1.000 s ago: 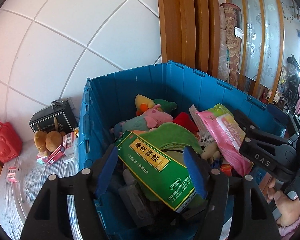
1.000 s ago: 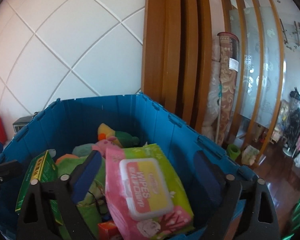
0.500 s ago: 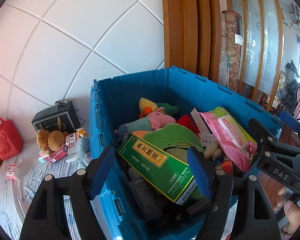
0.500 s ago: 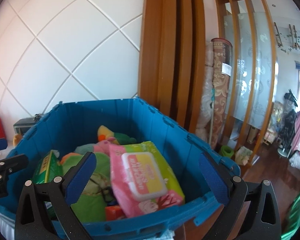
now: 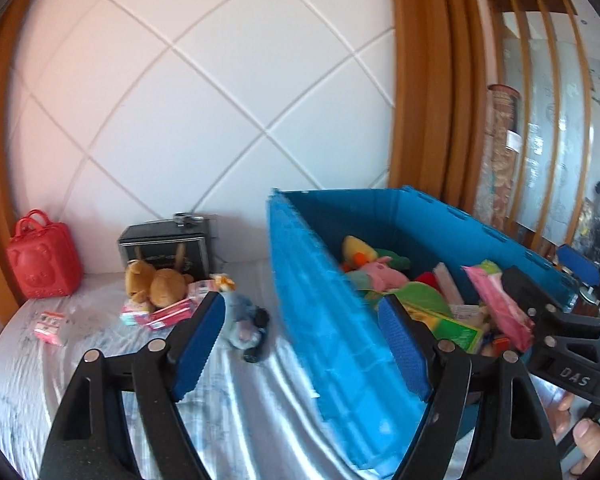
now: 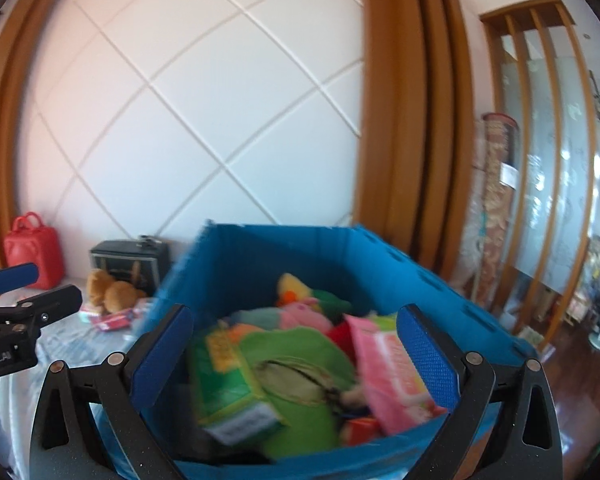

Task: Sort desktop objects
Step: 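Move both grippers back toward the remaining items on the bed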

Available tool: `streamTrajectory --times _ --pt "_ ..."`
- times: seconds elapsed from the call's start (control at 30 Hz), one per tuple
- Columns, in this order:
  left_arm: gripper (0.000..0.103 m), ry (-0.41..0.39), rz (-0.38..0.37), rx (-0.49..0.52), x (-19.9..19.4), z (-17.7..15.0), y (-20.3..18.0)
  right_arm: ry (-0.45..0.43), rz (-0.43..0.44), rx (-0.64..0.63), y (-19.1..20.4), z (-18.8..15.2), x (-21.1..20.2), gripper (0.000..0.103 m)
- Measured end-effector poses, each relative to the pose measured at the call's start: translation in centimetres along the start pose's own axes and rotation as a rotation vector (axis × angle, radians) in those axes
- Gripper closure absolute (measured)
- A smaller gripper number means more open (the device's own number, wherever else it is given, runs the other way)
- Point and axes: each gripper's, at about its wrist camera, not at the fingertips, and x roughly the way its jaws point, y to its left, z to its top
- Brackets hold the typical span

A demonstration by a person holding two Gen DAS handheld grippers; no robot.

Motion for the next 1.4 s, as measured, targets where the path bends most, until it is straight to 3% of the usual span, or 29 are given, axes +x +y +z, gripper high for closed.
streamTrajectory --times 0.33,0.5,0.73,1.03,1.4 --pt "0.024 0.061 0.147 -0.105 -1.2 -0.6 13.1 -0.02 0.116 -0.06 10.6 2.0 -0.2 0.0" --pt "0.024 0.106 0.219 -0.153 -1.3 -1.5 20.2 0.0 0.165 -0.07 15.8 2.4 0.8 0.0" --pt "0.024 0.169 0.283 -0.188 -0.9 -3.6 27.1 0.05 0.218 -0.098 22.5 2.1 3.2 0.0" --pt "0.024 0.268 0.279 -0.191 3.8 -5.5 31.3 0.188 0.218 -0.085 26.4 -0.4 8.8 0.0" --pt "0.024 0.405 0.193 -0.118 16.3 -6.2 31.9 0.365 0.196 -0.078 28.2 -3.8 19.0 0.0"
